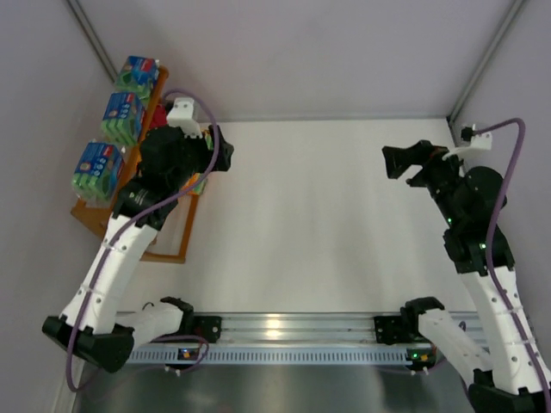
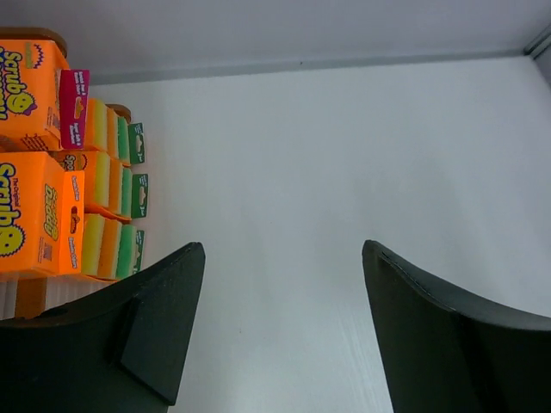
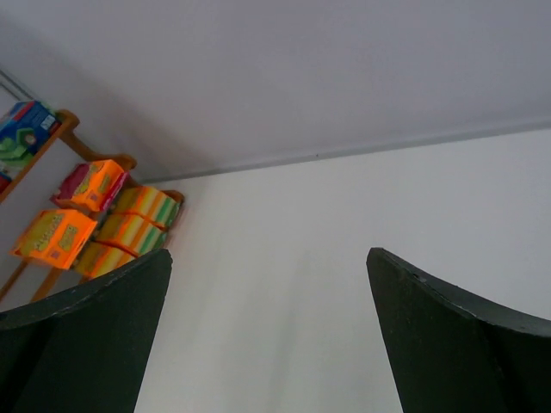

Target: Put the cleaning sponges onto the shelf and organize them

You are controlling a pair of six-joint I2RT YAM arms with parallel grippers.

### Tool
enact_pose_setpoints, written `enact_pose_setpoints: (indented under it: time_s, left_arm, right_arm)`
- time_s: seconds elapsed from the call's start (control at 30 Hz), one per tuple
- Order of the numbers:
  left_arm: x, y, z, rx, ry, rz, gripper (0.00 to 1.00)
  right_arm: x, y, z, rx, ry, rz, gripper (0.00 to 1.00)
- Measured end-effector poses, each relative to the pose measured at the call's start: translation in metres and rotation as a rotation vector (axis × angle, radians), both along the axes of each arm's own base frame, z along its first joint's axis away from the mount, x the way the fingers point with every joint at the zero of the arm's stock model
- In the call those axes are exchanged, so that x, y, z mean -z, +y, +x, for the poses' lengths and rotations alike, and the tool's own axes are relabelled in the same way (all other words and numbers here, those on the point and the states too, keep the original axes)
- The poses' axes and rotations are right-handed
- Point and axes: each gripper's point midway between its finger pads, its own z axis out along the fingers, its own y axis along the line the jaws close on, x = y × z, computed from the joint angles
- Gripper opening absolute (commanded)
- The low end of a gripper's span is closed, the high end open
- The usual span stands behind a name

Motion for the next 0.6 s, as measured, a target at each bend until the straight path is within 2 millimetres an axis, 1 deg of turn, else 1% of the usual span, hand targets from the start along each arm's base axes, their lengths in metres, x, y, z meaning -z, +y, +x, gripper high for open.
enact_pose_setpoints:
  time_s: [0.07, 0.1, 0.17, 0.27, 0.33, 0.4, 0.47, 0.5, 0.6]
  left_arm:
    - [-0.005, 0.018, -0.024, -0.014, -0.028, -0.057, 0.80]
    - [-0.004, 0.024, -0.034, -0.019, -0.040, -0.080, 0.80]
    - [0.003, 0.037, -0.053, -0.031, -0.052, -0.106, 0.81]
    - [0.011, 0.039, -0.078, 0.002, -0.069, -0.124, 0.81]
    - [0.013, 0.040, -0.090, 0.017, -0.088, -0.134, 0.81]
    - [0.014, 0.043, -0.102, 0.023, -0.114, -0.142, 0.81]
    - [0.018, 0.047, -0.113, 0.019, -0.135, -0.147, 0.81]
    - [0.020, 0.050, -0.118, 0.014, -0.146, -0.149, 0.81]
    - [0.027, 0.055, -0.130, 0.007, -0.169, -0.156, 0.82]
  right_arm:
    - [0.001, -0.003, -0.021, -0.008, -0.039, 0.008, 0.99]
    - [0.004, -0.002, -0.028, -0.015, -0.053, 0.014, 0.99]
    - [0.021, -0.001, -0.039, -0.033, -0.046, 0.019, 0.99]
    - [0.053, 0.003, -0.050, -0.062, -0.004, 0.029, 1.00]
    - [0.068, 0.004, -0.057, -0.076, 0.009, 0.041, 0.99]
    - [0.077, 0.005, -0.064, -0.085, 0.011, 0.055, 0.99]
    - [0.082, 0.005, -0.071, -0.091, 0.004, 0.067, 0.99]
    - [0.081, 0.005, -0.076, -0.093, -0.008, 0.074, 0.99]
    - [0.071, 0.003, -0.087, -0.095, -0.056, 0.085, 1.00]
